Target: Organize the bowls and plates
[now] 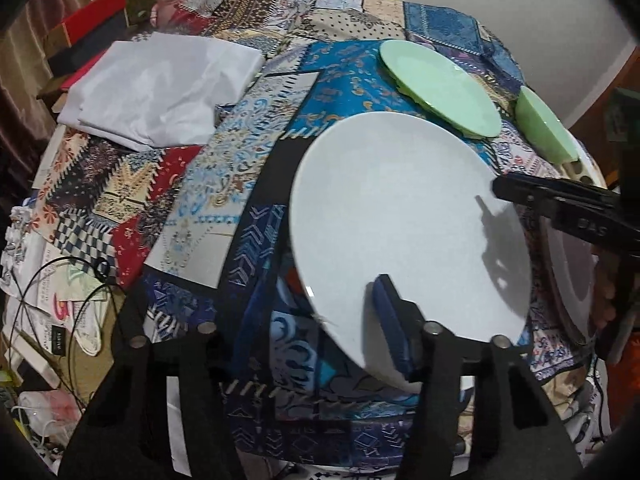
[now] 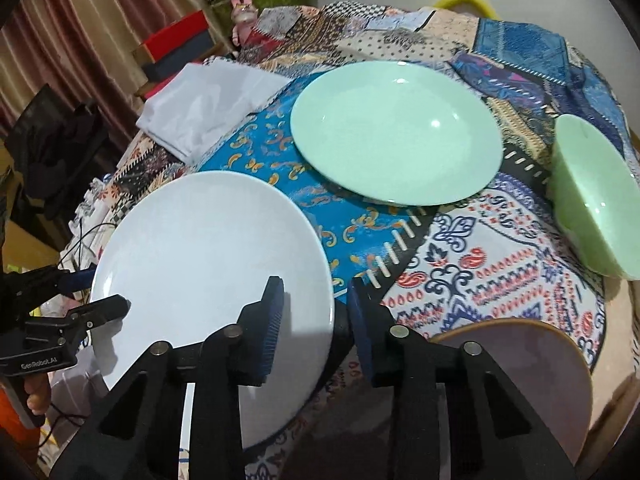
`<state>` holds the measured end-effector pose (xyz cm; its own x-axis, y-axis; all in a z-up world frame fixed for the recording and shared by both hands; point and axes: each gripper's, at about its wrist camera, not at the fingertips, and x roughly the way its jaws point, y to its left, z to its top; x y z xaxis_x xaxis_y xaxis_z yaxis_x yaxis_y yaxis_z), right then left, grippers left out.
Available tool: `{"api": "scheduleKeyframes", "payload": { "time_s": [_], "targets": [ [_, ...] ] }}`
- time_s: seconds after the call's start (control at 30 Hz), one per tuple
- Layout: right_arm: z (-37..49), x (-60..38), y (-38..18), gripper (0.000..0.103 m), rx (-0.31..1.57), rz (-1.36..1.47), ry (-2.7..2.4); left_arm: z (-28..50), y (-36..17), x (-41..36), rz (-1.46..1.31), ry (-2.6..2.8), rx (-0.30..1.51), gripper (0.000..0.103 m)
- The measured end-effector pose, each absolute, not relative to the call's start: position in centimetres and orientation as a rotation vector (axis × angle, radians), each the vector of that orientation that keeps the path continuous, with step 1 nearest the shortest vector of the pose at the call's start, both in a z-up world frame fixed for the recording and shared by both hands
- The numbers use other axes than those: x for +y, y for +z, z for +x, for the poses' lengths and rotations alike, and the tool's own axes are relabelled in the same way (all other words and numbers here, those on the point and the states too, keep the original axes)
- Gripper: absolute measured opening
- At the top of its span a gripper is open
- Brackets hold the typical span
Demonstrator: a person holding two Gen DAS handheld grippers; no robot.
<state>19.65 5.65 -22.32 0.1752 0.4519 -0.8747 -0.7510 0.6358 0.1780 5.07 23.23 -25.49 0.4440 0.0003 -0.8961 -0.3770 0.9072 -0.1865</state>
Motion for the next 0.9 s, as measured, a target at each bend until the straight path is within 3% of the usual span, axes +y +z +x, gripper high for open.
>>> {"api": "scheduleKeyframes", "payload": {
  "time_s": [0.1,0.2,0.9],
  "targets": [
    [19.8,5.9,-22.9,0.022,1.132,-0.325,0.886,5.3,-25.4,22.7,-0.385,0.208,1.098,0.041],
    [19.8,6.2,-23.2,0.022,1.144,-0.336,0.890,5.5,-25.5,22.2,-0.385,0.184,1.102,0.040],
    [19.3,4.9,-22.1,0.022,1.115,-0.239,0.884,6.2,-24.1,22.9,-0.459,0.240,1.085,0.040]
  ]
}}
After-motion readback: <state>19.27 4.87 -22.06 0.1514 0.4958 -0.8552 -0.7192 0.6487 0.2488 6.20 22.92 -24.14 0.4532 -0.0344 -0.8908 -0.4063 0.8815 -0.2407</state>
